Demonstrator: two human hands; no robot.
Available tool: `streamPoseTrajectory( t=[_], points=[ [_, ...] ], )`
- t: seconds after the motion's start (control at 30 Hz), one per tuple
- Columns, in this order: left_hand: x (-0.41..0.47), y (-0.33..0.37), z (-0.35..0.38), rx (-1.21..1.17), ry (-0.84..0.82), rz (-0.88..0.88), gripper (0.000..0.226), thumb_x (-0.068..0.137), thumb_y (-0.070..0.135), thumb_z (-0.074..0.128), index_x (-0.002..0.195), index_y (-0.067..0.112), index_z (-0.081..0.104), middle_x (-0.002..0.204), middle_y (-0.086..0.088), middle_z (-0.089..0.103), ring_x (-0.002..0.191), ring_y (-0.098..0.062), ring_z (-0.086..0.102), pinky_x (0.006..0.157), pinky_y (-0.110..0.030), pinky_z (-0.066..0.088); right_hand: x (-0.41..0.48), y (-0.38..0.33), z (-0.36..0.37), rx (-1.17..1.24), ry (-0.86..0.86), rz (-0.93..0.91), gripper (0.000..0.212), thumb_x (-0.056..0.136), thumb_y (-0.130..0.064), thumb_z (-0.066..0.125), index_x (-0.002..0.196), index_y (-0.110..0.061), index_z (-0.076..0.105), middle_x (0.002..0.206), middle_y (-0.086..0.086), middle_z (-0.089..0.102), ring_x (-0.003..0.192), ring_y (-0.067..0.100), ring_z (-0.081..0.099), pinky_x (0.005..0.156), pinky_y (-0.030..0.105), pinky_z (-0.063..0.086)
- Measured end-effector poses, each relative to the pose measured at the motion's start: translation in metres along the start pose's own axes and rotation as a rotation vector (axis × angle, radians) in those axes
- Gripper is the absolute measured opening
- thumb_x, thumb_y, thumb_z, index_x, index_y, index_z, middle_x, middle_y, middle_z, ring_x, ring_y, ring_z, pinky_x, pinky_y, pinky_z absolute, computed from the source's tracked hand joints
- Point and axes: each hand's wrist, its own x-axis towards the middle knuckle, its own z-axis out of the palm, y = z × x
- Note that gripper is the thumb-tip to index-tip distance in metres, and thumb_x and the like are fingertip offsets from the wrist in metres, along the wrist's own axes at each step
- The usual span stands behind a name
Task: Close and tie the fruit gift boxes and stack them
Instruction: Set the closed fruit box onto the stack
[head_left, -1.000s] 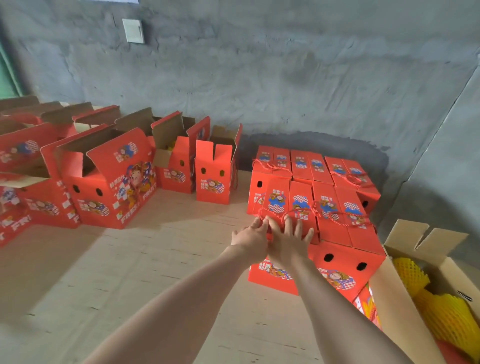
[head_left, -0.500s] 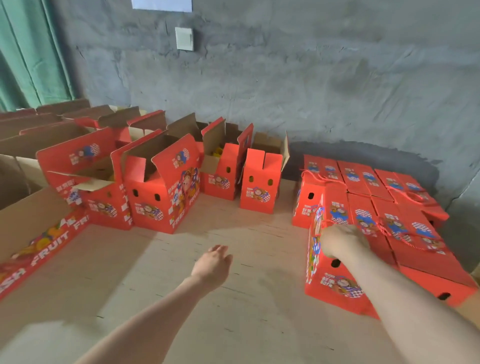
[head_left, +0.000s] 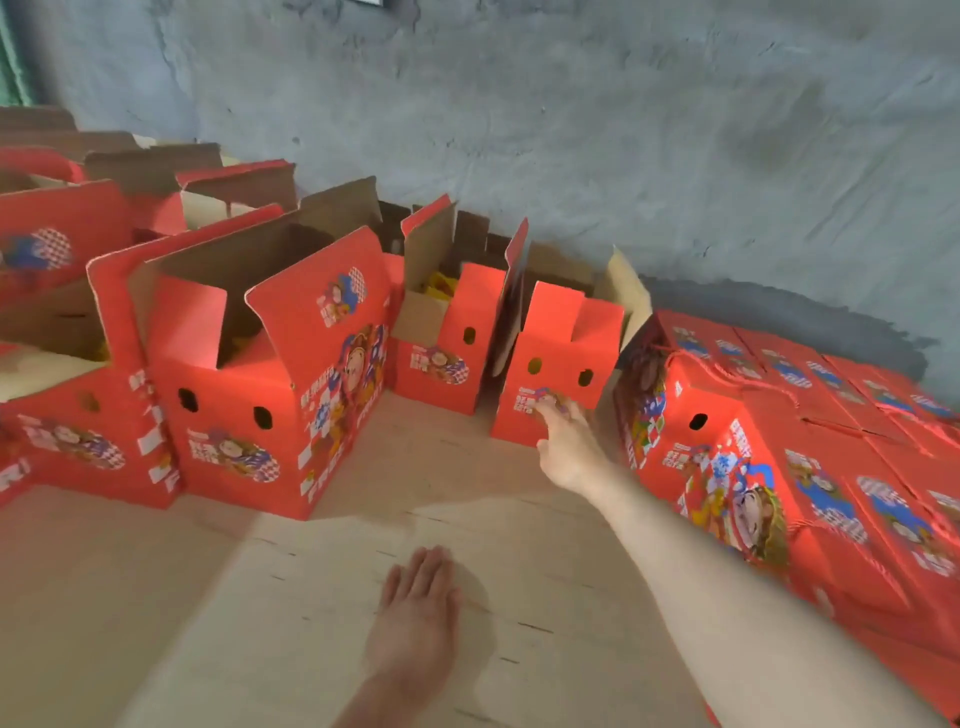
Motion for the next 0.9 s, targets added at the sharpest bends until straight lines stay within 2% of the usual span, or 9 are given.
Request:
streamPoseTrajectory(
  t=[0.1,0.17,0.27,0.37,0.43,0.5,0.6,0.77,0.9],
  points=[
    [-0.003,-0.001,-0.003,0.022,0.139,0.034,0.044,0.097,0.028,0.045,0.139,0.016,0.047,0.149,0.008,0.038,0.140,-0.006,0.030,0.112,-0.019,-0.006,0.054,0.016,0.014,-0.061,-0.001,0.097,0.066,0.091,-0.010,0.045,0.147,-0.037,0.025,0.157,0.013,0.013,0.144,0.039,0.007,0.114,0.044,0.022],
    [-0.003,0.001,-0.010,-0.006,0.149,0.062,0.037,0.066,0.035,0.079,0.099,0.018,0.076,0.115,0.010,0.068,0.109,-0.007,0.063,0.110,-0.018,0.006,0.083,0.018,0.018,-0.109,0.073,0.152,0.061,0.090,-0.019,0.048,0.143,-0.043,0.028,0.156,0.022,0.009,0.141,0.042,0.012,0.112,0.045,0.023],
    [-0.002,0.002,-0.007,0.066,0.070,0.047,0.042,0.048,0.046,0.088,0.084,0.027,0.078,0.102,0.018,0.070,0.098,-0.002,0.067,0.106,-0.021,0.015,0.105,0.019,0.025,-0.074,0.173,0.166,0.040,0.088,-0.024,0.053,0.125,-0.038,0.048,0.149,0.031,0.012,0.131,0.045,0.029,0.106,0.040,0.030],
    [-0.005,0.006,-0.014,0.096,0.048,0.030,0.039,0.053,0.053,0.082,0.086,0.033,0.077,0.103,0.024,0.068,0.101,0.002,0.064,0.095,-0.021,0.040,0.100,0.028,0.028,-0.067,0.171,0.118,0.025,0.088,-0.025,0.054,0.111,-0.033,0.059,0.140,0.023,0.022,0.109,0.043,0.050,0.093,0.035,0.041],
    [-0.008,0.007,-0.022,0.065,0.073,0.025,0.036,0.070,0.050,0.071,0.101,0.031,0.074,0.115,0.023,0.064,0.113,0.001,0.058,0.094,-0.017,0.045,0.089,0.029,0.027,-0.047,0.199,0.046,0.017,0.086,-0.026,0.056,0.102,-0.031,0.062,0.112,0.010,0.033,0.101,0.039,0.050,0.085,0.034,0.041],
    [-0.007,0.004,-0.017,-0.006,0.036,-0.022,0.043,0.096,0.037,0.043,0.137,0.024,0.050,0.146,0.015,0.040,0.140,-0.003,0.028,0.115,-0.020,0.016,0.073,0.023,0.028,-0.019,0.224,-0.007,0.012,0.084,-0.023,0.057,0.093,-0.031,0.059,0.099,0.005,0.031,0.101,0.038,0.049,0.081,0.033,0.039],
    [-0.007,-0.001,-0.011,-0.024,0.021,-0.031,0.047,0.103,0.031,0.021,0.149,0.023,0.025,0.157,0.013,0.014,0.145,-0.004,0.001,0.115,-0.024,-0.009,0.040,0.008,0.038,0.005,0.252,-0.082,0.012,0.081,-0.019,0.056,0.089,-0.027,0.056,0.096,0.005,0.031,0.100,0.035,0.048,0.077,0.032,0.040],
    [-0.007,0.001,-0.015,-0.109,0.019,-0.078,0.045,0.102,0.028,0.025,0.147,0.024,0.029,0.155,0.011,0.025,0.144,-0.005,0.013,0.114,-0.022,-0.002,-0.037,0.001,0.044,0.042,0.219,-0.135,0.017,0.082,-0.018,0.059,0.097,-0.022,0.052,0.103,0.006,0.035,0.103,0.031,0.045,0.080,0.033,0.036],
    [-0.017,0.019,-0.053,-0.659,0.142,-0.384,0.058,0.091,0.041,0.048,0.142,0.015,0.041,0.136,-0.010,0.051,0.118,-0.023,0.049,0.095,-0.027,0.035,-0.129,0.009,0.038,0.138,0.164,-0.195,0.020,0.084,-0.019,0.054,0.090,-0.026,0.037,0.100,-0.002,0.032,0.102,0.026,0.043,0.081,0.032,0.033]
  ],
)
